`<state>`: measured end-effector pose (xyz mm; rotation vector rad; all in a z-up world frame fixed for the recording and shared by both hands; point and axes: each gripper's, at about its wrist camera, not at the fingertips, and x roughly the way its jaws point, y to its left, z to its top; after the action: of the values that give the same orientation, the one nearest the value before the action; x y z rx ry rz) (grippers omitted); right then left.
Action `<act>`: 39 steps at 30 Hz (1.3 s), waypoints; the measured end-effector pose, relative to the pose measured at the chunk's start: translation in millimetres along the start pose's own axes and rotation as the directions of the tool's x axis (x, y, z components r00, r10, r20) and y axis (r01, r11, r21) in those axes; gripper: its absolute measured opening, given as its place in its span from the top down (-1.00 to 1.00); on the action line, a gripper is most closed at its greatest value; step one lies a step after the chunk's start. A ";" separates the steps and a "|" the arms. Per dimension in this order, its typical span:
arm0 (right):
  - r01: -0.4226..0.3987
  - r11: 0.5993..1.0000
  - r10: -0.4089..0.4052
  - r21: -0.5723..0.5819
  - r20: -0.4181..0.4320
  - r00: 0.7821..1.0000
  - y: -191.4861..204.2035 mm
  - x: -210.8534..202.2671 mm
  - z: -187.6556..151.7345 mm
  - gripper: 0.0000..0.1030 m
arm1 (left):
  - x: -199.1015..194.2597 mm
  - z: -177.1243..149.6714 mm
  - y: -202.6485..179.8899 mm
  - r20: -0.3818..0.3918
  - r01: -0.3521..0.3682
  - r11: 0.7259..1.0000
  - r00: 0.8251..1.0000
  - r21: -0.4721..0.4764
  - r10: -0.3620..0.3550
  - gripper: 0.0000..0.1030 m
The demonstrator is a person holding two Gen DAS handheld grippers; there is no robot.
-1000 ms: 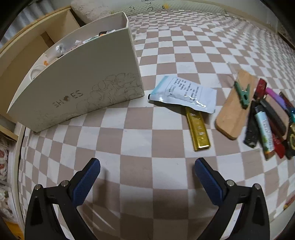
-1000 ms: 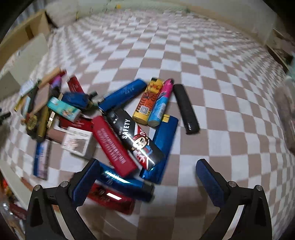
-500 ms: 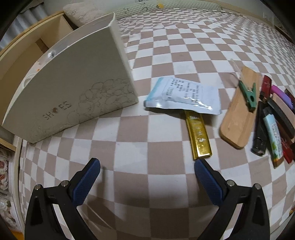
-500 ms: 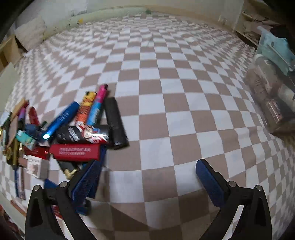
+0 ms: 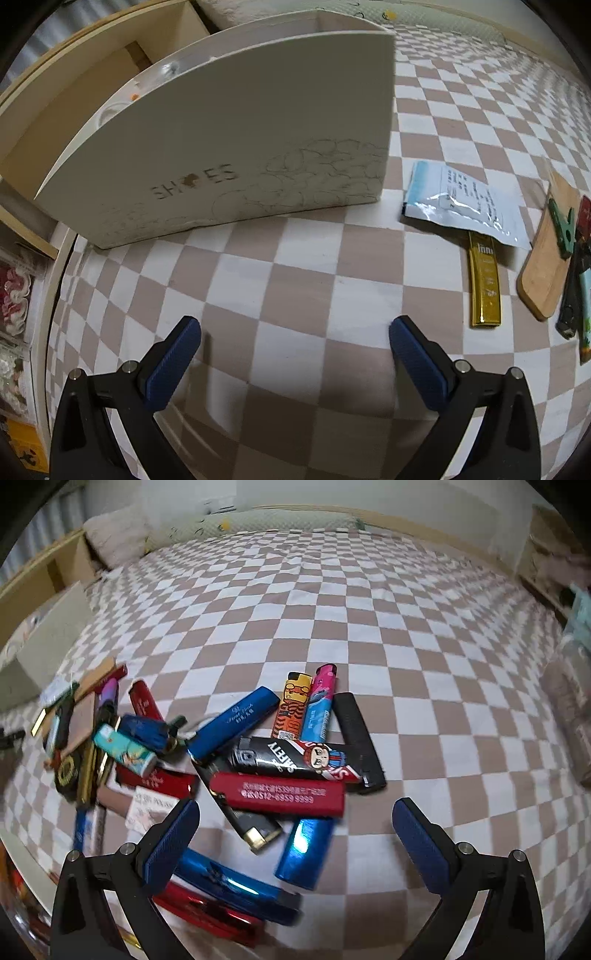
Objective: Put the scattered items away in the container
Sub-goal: 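Close the left tool on the gold lighter while the right tool grasps the red printed lighter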
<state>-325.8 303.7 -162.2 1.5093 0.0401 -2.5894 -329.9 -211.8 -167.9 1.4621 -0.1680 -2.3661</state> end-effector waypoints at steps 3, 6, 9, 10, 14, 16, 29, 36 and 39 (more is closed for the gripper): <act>-0.032 0.998 0.033 0.048 -0.009 0.999 -3.6 2.9 7.6 -1.00 | -15.5 0.0 -2.9 0.046 0.163 0.987 0.985 0.005 -0.164 -1.00; -0.042 0.997 0.043 0.062 -0.015 0.999 -1.7 5.6 12.9 -1.00 | -30.7 4.6 -19.9 0.087 0.210 0.975 0.973 0.066 -0.215 -1.00; -0.044 0.997 0.046 0.057 -0.023 0.999 0.5 11.8 3.4 -1.00 | -31.5 12.2 -42.7 0.081 0.202 0.972 0.974 0.121 -0.212 -1.00; -0.049 0.997 0.050 0.059 -0.026 0.998 0.2 12.2 3.0 -1.00 | -30.1 16.3 -48.4 0.071 0.213 0.968 0.972 0.131 -0.223 -1.00; -0.042 0.997 0.044 0.058 -0.033 0.998 -2.2 14.9 5.1 -1.00 | -13.0 24.9 -67.7 0.018 0.223 0.959 0.973 0.178 -0.230 -0.24; -0.043 0.997 0.045 0.058 -0.039 0.998 -0.6 17.6 6.6 -1.00 | -4.3 22.7 -70.0 -0.014 0.244 0.954 0.969 0.174 -0.246 -0.05; 0.027 1.000 -0.027 0.003 -0.018 0.999 2.1 20.0 4.2 -0.60 | -14.4 -6.6 -61.3 -0.020 0.352 0.908 0.934 0.227 -0.357 0.60; 0.027 1.000 -0.026 0.009 -0.020 0.999 -0.6 17.8 0.3 -0.59 | -26.7 -35.3 -44.9 -0.083 0.424 0.873 0.905 0.240 -0.417 0.59; 0.019 1.000 -0.019 0.011 -0.023 1.000 -2.5 14.8 -4.3 -0.59 | -26.7 -40.2 -35.0 -0.124 0.456 0.869 0.890 0.192 -0.439 0.51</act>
<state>-329.6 305.0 -177.3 1.5505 0.0428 -2.5911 -291.7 -166.4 -173.7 1.8630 -0.0719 -2.7175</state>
